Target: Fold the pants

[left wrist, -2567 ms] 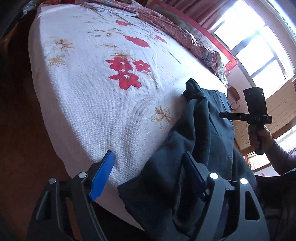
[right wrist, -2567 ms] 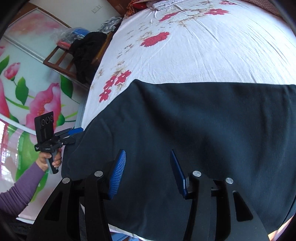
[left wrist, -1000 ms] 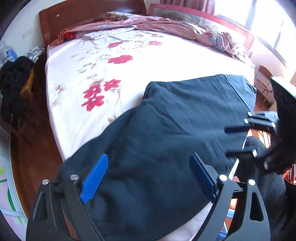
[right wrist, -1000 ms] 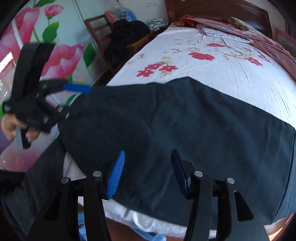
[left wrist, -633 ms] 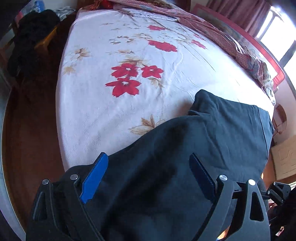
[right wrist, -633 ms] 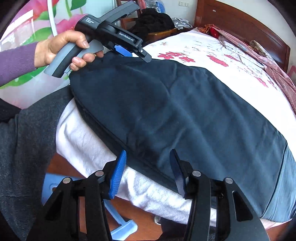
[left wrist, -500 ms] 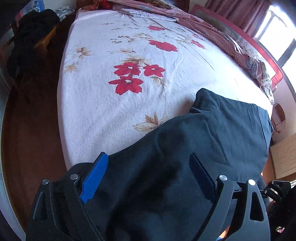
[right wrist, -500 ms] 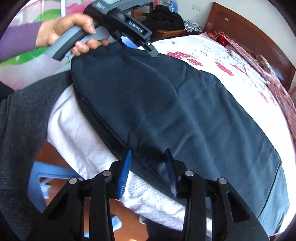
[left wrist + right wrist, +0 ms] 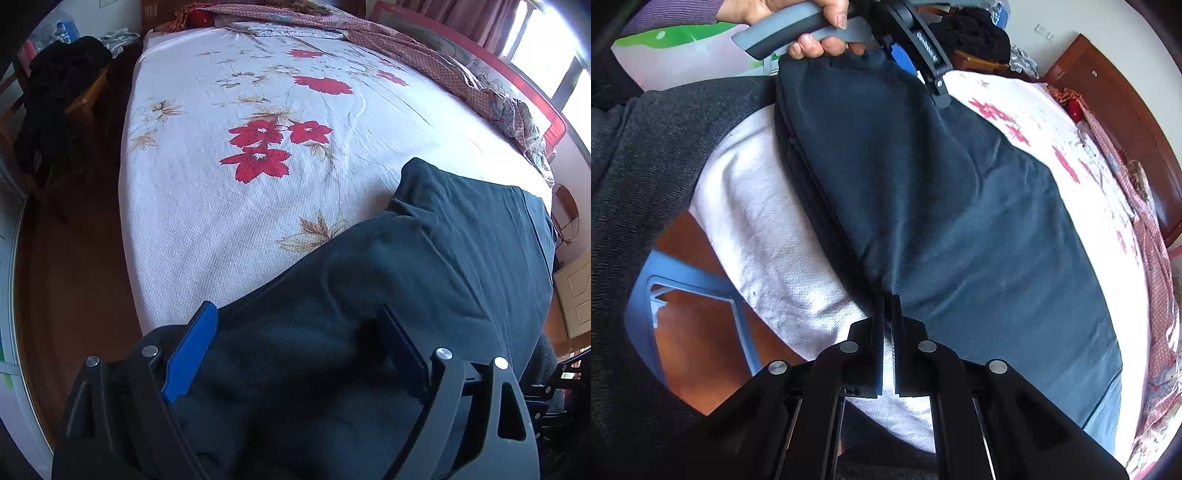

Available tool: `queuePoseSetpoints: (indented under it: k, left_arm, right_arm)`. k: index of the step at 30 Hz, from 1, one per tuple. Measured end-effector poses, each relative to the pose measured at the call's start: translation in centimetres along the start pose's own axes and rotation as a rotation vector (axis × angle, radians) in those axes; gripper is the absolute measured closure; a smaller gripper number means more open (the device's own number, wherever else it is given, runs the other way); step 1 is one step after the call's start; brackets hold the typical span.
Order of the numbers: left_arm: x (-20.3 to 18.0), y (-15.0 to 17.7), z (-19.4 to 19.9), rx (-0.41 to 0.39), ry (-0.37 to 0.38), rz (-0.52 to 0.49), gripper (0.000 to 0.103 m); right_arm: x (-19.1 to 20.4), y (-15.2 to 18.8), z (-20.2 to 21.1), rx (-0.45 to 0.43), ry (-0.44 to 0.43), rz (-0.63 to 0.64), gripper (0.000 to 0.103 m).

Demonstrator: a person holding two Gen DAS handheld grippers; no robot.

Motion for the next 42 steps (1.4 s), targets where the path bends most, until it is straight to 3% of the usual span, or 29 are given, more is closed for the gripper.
queuePoseSetpoints:
  k: [3, 6, 7, 11, 14, 15, 16, 17, 18, 21, 23, 25, 29, 31, 33, 35, 38, 39, 40, 42]
  left_arm:
    - [0.1, 0.8, 0.5, 0.003, -0.008, -0.019, 0.018]
    - [0.2, 0.9, 1.5, 0.021, -0.009, 0.006, 0.018]
    - [0.2, 0.6, 2.1, 0.017, -0.019, 0.027, 0.018]
    - [0.7, -0.8, 4.6, -0.057, -0.094, 0.077, 0.008]
    - [-1.4, -0.6, 5.2, -0.091, -0.044, 0.054, 0.005]
    - [-2.4, 0.1, 4.7, -0.078, -0.036, 0.011, 0.004]
    - [-2.8, 1.0, 4.0, -0.061, -0.073, -0.035, 0.004]
    - [-2.6, 2.0, 2.8, -0.034, -0.13, -0.069, 0.004]
    - [-2.0, 3.1, 1.4, 0.013, -0.157, -0.079, 0.004]
    - [-1.3, 3.6, 1.5, -0.013, -0.125, -0.049, 0.004]
    - [-1.0, 3.6, 2.1, -0.003, -0.148, -0.011, 0.004]
    - [-1.0, 3.7, 2.8, -0.007, -0.146, 0.039, 0.004]
    - [-2.2, 4.6, 3.5, 0.009, -0.12, 0.116, 0.004]
    - [-3.4, 5.2, 3.5, 0.023, -0.109, 0.125, 0.003]
    - [-4.9, 5.4, 3.4, 0.026, -0.128, 0.089, 0.003]
    - [-6.5, 5.4, 3.2, 0.031, -0.134, 0.045, 0.003]
    - [-8.5, 5.4, 2.9, 0.058, -0.12, 0.018, 0.003]
    - [-9.0, 5.4, 2.7, 0.067, -0.122, 0.011, 0.003]
    - [-9.4, 5.3, 2.5, 0.076, -0.125, 0.005, 0.003]
    - [-10.1, 5.4, 1.9, 0.096, -0.136, -0.004, 0.003]
  right_arm:
    - [-0.3, -0.2, 0.1, -0.001, -0.012, -0.019, 0.1]
    - [-0.9, -0.6, 1.8, -0.008, -0.115, -0.107, 0.089]
    - [-1.5, -0.7, 2.6, -0.023, -0.109, -0.128, 0.087]
    - [-5.2, -1.0, 5.3, -0.14, -0.175, -0.404, 0.087]
    - [-8.6, 0.7, 5.3, -0.197, -0.171, -0.644, 0.087]
    - [-9.2, 1.7, 4.4, -0.186, -0.187, -0.709, 0.081]
    - [-9.5, 2.6, 2.8, -0.131, -0.189, -0.749, 0.058]
    - [-9.9, 3.6, 0.8, -0.045, -0.169, -0.77, 0.046]
    - [-9.9, 4.3, -0.1, -0.02, -0.181, -0.778, 0.045]
    - [-13.0, 4.6, 4.1, -0.259, -0.214, -0.947, 0.045]
    - [-16.7, 7.6, 7.6, -0.409, -0.175, -1.116, 0.045]
    - [-20.5, 13.8, 9.4, -0.459, -0.078, -1.327, 0.045]
    - [-25.9, 31.6, 10.6, -0.381, 0.215, -1.817, 0.045]
    - [-27.2, 38.4, 10.6, -0.31, 0.329, -1.956, 0.045]
    - [-28.3, 43.1, 10.2, -0.299, 0.37, -2.052, 0.045]
    - [-29.3, 45.6, 9.9, -0.341, 0.391, -2.138, 0.045]
    - [-31.1, 47.1, 9.6, -0.354, 0.394, -2.089, 0.045]
    - [-31.7, 47.0, 9.0, -0.362, 0.362, -2.089, 0.05]
    - [-31.5, 47.8, 8.4, -0.346, 0.344, -2.095, 0.065]
    - [-32.5, 47.6, 7.6, -0.328, 0.314, -2.083, 0.08]
Point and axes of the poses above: each gripper's, at about its wrist camera, not at the fingertips, and z roughly against the way its jaws point, x to its left, y to its underside, the point moved 9 cm from there along -z, roughly the way its jaws point, and after that the axes turned 6 degrees about z, right-handed, at the moved point
